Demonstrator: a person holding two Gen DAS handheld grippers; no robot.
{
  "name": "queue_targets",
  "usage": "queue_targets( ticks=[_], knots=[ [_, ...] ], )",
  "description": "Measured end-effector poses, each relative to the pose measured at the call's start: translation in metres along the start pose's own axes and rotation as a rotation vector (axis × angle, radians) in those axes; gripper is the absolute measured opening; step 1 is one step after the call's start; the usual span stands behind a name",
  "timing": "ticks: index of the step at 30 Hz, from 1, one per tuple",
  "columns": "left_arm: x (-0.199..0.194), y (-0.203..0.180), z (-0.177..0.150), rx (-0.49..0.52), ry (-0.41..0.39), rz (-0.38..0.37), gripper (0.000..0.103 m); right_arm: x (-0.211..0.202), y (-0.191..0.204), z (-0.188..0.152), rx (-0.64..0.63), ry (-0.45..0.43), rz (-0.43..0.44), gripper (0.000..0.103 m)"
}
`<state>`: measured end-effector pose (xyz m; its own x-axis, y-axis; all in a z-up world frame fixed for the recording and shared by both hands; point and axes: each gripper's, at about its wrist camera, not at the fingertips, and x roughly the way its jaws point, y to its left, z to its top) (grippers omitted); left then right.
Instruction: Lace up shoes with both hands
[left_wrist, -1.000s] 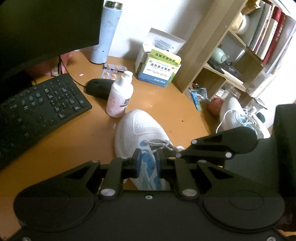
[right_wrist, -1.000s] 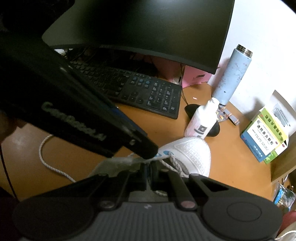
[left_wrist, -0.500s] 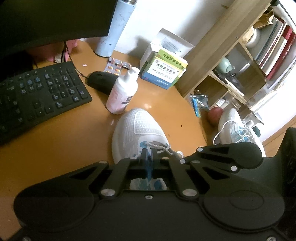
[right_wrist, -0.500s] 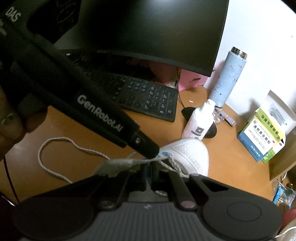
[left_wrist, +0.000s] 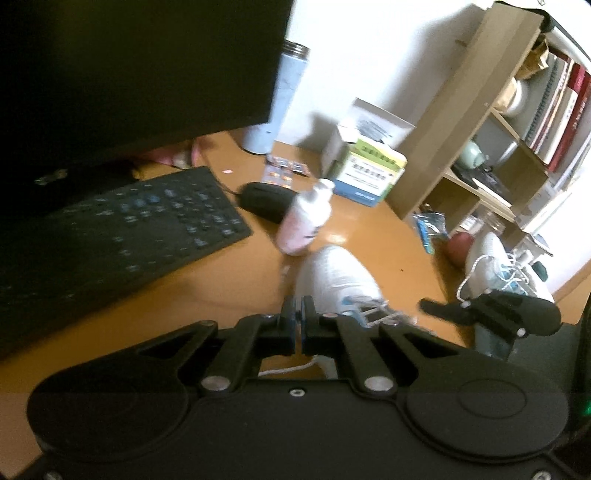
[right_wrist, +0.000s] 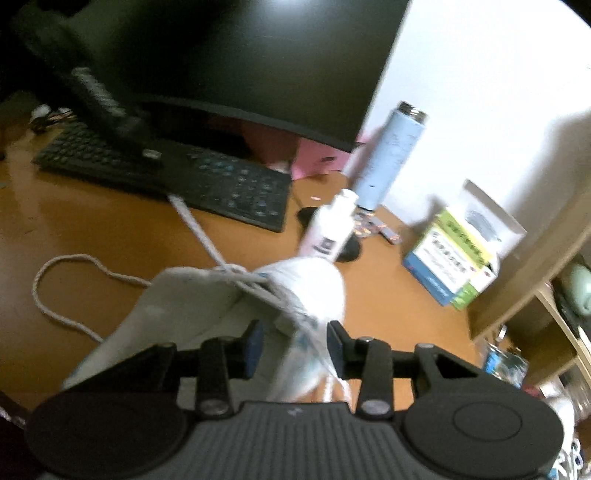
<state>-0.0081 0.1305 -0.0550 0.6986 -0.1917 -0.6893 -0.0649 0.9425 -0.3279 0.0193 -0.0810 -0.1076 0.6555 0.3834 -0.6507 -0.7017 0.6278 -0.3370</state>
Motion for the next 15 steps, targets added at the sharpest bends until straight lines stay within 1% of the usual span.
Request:
queue_targets(
  ticks=[7, 15],
  knots=[
    [-0.037, 0.031, -0.012, -0.025, -0.012, 0.098, 0.000, -0.003, -0.007, -0.005, 0.015, 0.009, -0.017, 0.040],
    [-0.078, 0.065, -0.027, -0.056, -0.024, 0.215, 0.000, -0.002, -0.014, -0.006, 0.064, 0.013, 0.002, 0.040]
  ],
)
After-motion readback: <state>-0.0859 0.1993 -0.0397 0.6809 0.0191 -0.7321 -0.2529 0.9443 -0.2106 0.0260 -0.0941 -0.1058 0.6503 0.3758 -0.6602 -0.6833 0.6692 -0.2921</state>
